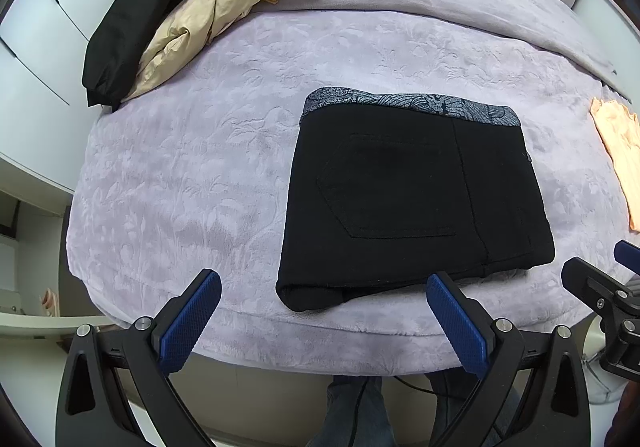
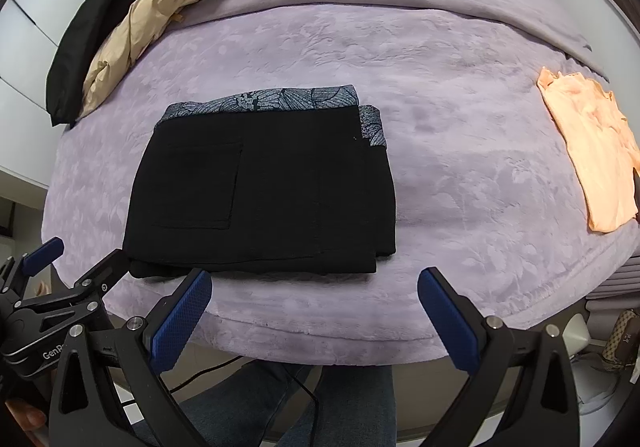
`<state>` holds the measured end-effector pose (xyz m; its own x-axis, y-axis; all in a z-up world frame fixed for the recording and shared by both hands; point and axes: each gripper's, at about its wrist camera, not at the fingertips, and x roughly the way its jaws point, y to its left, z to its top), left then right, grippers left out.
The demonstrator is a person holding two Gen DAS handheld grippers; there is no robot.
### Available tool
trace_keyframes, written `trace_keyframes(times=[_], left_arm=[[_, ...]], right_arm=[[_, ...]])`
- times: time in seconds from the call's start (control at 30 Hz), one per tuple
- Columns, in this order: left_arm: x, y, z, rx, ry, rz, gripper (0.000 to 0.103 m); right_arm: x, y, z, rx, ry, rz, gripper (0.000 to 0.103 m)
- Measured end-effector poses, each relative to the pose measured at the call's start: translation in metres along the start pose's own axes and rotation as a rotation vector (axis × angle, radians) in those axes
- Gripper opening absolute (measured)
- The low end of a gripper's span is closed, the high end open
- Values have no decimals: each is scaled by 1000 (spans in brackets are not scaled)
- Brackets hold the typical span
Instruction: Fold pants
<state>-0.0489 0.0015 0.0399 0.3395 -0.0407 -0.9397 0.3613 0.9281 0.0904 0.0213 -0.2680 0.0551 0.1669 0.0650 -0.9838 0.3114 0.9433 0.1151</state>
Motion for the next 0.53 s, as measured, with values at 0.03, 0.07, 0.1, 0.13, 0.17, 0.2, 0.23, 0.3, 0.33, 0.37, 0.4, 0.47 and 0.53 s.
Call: trace_keyframes(times=[0.03, 0.07, 0.1, 0.13, 0.17, 0.2, 0.23, 0.3, 0.33, 0.37, 0.4, 0.47, 0.53], left_arm=[[0, 0, 0, -2, 0, 1, 103], [0, 1, 0, -6, 0, 3, 103], [1, 2, 0, -10, 1, 1, 103], [1, 2, 0, -13, 4, -6, 103], [2, 3, 0, -14, 7, -10, 103], [3, 3, 0, -15, 10, -11, 103], [3, 3, 0, -15, 13, -11, 103], [4, 3, 0, -17, 16, -14, 103], [4, 3, 0, -19, 15, -17, 103], [3, 4, 0, -20, 10, -21, 103], [3, 4, 0, -19, 5, -25, 103], [1, 3, 1, -11, -5, -33, 103], [0, 2, 1, -1, -8, -29, 103]], right_arm=[[0, 0, 0, -1, 1, 0, 103], [1, 1, 0, -1, 2, 0, 103], [1, 1, 0, -2, 3, 1, 103], [2, 2, -1, -2, 4, 1, 103], [2, 2, -1, -3, 5, -1, 103], [3, 2, -1, -4, 5, -2, 103], [3, 2, 0, -4, 7, -3, 103], [4, 3, 0, -4, 8, -3, 103], [4, 3, 0, -5, 8, -4, 103], [5, 3, 0, -5, 9, -4, 103], [5, 3, -1, -5, 10, -5, 103], [6, 3, 0, -6, 12, -6, 103], [6, 3, 1, -7, 13, -7, 103]])
